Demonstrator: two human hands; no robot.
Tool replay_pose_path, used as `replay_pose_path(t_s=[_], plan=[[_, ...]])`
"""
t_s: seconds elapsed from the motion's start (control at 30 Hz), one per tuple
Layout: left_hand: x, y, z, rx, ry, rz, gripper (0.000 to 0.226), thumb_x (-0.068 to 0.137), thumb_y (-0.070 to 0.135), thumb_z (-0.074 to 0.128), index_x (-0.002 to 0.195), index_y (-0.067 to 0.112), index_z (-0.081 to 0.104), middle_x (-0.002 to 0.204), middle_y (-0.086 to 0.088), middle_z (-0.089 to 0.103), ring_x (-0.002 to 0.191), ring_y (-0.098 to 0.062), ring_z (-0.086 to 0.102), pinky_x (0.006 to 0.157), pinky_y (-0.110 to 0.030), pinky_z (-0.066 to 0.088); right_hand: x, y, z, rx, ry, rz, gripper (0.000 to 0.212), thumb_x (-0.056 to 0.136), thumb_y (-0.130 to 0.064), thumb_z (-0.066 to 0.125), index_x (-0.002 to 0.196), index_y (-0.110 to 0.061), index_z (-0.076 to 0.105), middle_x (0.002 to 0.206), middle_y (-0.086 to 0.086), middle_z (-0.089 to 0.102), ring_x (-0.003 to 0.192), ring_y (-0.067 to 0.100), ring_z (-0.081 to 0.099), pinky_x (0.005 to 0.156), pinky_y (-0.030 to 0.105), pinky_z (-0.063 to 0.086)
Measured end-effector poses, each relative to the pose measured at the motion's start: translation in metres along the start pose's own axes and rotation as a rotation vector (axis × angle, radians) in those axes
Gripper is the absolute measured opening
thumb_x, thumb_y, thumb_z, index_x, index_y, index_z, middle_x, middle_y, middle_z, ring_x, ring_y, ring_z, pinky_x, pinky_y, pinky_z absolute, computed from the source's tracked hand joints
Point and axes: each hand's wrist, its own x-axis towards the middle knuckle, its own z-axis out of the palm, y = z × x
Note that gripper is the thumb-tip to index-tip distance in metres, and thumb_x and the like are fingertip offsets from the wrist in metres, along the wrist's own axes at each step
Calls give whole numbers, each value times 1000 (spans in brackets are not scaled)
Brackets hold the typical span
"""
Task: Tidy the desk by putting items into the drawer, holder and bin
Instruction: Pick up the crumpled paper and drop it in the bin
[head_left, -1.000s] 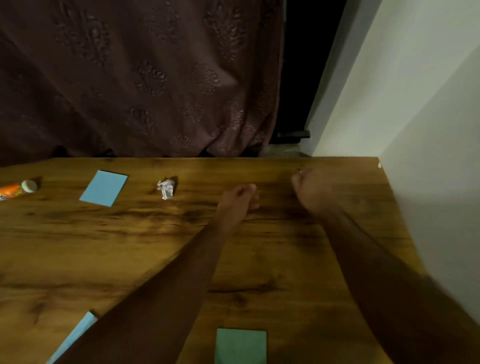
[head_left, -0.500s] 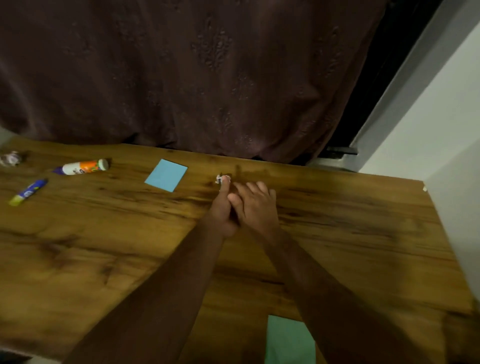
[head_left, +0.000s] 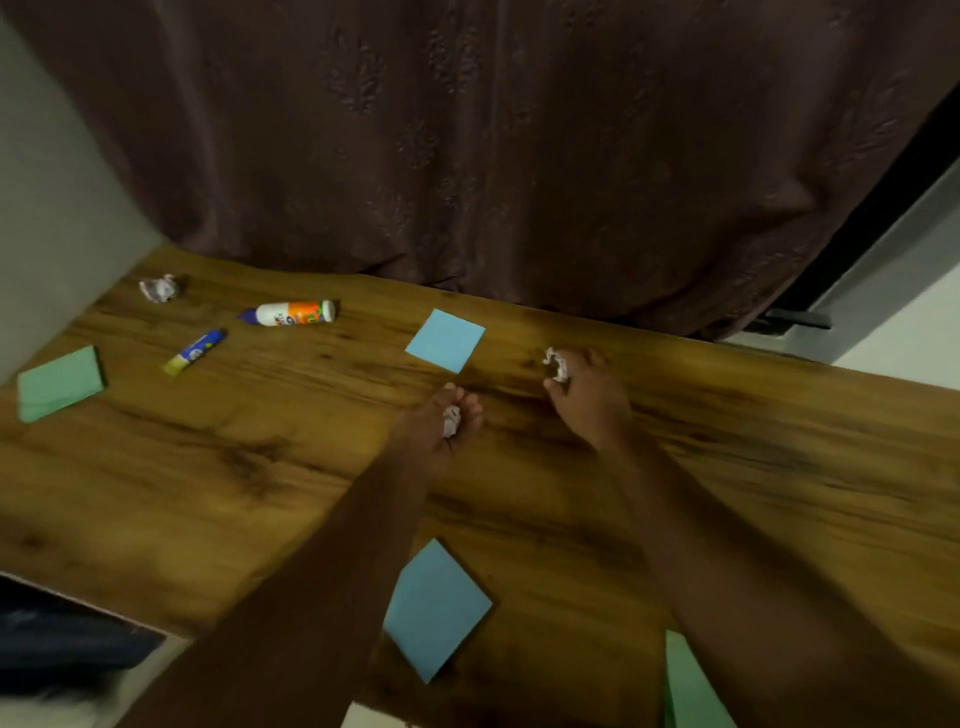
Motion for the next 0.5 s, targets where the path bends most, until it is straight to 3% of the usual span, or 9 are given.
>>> replay_pose_path(t_s=[0.1, 0.23, 0.37, 0.5], plan=[[-2, 12, -14, 10, -8, 46, 14, 99, 13, 51, 90, 8, 60, 68, -2, 65, 45, -4, 59, 40, -15, 46, 26, 15, 8, -51, -89, 6, 54, 94, -39, 55, 144, -24, 41, 148, 12, 39, 133, 35, 39, 105, 45, 39], [-2, 20, -26, 110, 23, 59, 16, 101, 20, 47, 93, 14, 60, 53, 8, 51, 37, 1, 41, 32, -11, 27, 51, 13, 14, -148, -188, -32, 61, 94, -53, 49, 146, -24, 38, 152, 12, 37, 138, 37, 32, 112, 46, 29], [0, 18, -28, 148, 74, 47, 42, 93, 54, 50, 69, 19, 52, 48, 10, 41, 34, -1, 35, 29, -13, 20, 50, 7, 22, -297, -145, -140, 47, 96, -52, 45, 133, -23, 51, 144, 10, 44, 131, 34, 38, 104, 44, 38], [-5, 15, -24, 89, 160, 51, 66, 77, 84, 35, 59, 20, 43, 50, 7, 38, 34, -4, 29, 32, -13, 15, 40, 5, 29, -263, -77, -157, 40, 99, -48, 43, 120, -18, 59, 127, 10, 57, 113, 28, 55, 88, 36, 46]])
